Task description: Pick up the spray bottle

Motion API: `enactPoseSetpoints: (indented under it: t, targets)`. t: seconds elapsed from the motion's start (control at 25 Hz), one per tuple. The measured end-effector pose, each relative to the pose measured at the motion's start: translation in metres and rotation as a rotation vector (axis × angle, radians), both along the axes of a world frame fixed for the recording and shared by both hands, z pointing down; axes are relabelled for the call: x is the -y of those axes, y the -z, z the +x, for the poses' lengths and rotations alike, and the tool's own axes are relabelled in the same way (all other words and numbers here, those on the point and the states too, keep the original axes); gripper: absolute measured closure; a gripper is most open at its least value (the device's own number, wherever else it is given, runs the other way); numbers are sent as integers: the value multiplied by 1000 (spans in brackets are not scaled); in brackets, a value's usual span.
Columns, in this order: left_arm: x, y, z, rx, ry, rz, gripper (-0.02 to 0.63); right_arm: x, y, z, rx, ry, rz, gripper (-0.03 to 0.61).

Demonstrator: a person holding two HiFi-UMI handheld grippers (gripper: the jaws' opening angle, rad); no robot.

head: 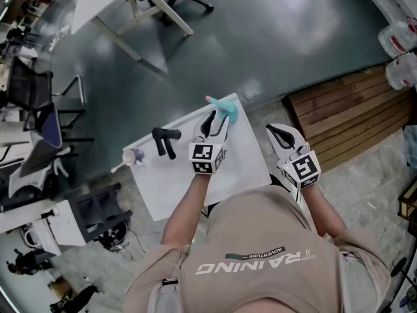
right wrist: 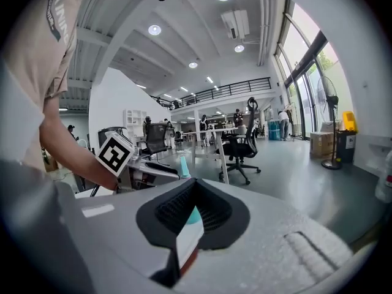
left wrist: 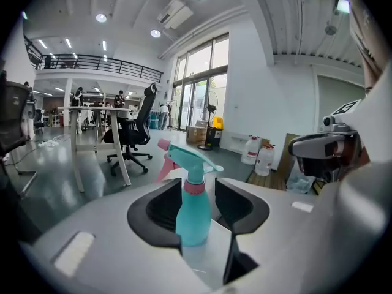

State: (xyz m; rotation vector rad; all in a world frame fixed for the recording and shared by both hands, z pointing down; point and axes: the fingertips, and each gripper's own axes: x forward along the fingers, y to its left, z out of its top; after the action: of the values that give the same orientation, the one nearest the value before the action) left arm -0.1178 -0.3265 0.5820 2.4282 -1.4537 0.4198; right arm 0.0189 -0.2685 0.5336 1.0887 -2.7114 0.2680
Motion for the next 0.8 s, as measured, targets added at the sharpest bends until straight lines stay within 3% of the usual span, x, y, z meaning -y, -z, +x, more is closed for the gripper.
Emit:
enactPoseSetpoints:
  t: [0.4, 0.8]
  targets:
    - [21, -18, 10, 37, -27, -35, 422, 15, -11, 15, 2, -37, -33, 577]
    - [32, -16, 15, 9, -13, 16, 433, 11, -26, 23, 5, -74, -76, 577]
